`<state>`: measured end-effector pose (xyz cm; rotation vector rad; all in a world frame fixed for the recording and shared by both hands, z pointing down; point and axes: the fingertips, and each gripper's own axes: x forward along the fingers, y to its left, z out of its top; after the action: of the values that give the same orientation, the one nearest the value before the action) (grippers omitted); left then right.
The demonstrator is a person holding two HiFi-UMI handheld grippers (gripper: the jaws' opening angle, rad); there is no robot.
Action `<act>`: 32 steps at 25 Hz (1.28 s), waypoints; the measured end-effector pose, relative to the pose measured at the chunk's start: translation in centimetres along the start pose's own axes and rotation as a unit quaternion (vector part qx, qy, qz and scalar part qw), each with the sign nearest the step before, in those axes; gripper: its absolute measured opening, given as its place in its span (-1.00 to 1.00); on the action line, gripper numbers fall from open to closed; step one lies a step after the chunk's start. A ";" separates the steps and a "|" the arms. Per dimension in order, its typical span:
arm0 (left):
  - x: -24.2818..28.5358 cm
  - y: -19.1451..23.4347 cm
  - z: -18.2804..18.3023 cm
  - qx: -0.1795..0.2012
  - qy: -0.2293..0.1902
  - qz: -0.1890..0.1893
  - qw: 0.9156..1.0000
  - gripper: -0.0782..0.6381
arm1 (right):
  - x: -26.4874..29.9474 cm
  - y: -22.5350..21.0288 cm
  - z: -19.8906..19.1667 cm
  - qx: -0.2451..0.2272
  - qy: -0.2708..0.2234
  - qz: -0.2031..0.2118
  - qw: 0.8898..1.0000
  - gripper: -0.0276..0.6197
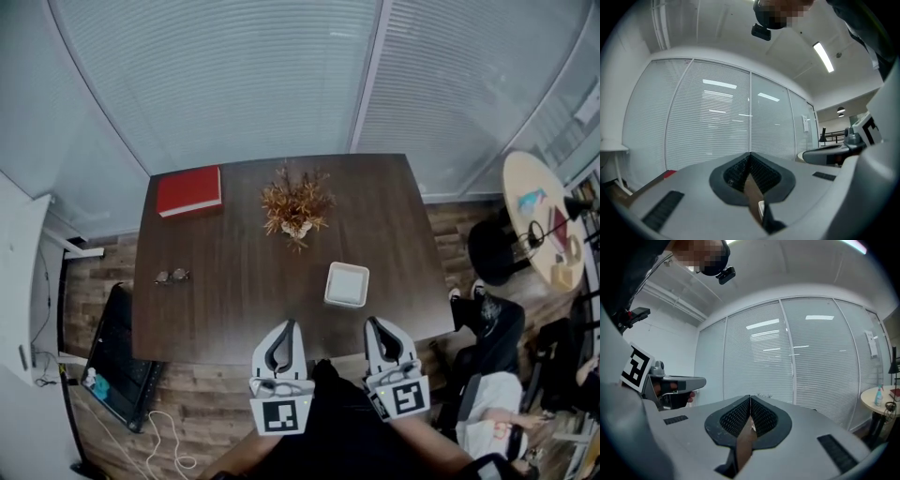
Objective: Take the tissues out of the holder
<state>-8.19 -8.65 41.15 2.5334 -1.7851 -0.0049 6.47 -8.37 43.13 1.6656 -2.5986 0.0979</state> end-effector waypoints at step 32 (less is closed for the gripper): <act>7.9 1.1 -0.8 -0.008 -0.009 0.052 0.999 -0.79 | 11.9 -6.4 -16.6 -0.108 0.282 0.214 0.929 -0.70</act>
<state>-6.56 -16.40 42.16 2.4332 -1.9134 -0.0379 7.50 -20.47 60.75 0.8143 -2.3548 0.2532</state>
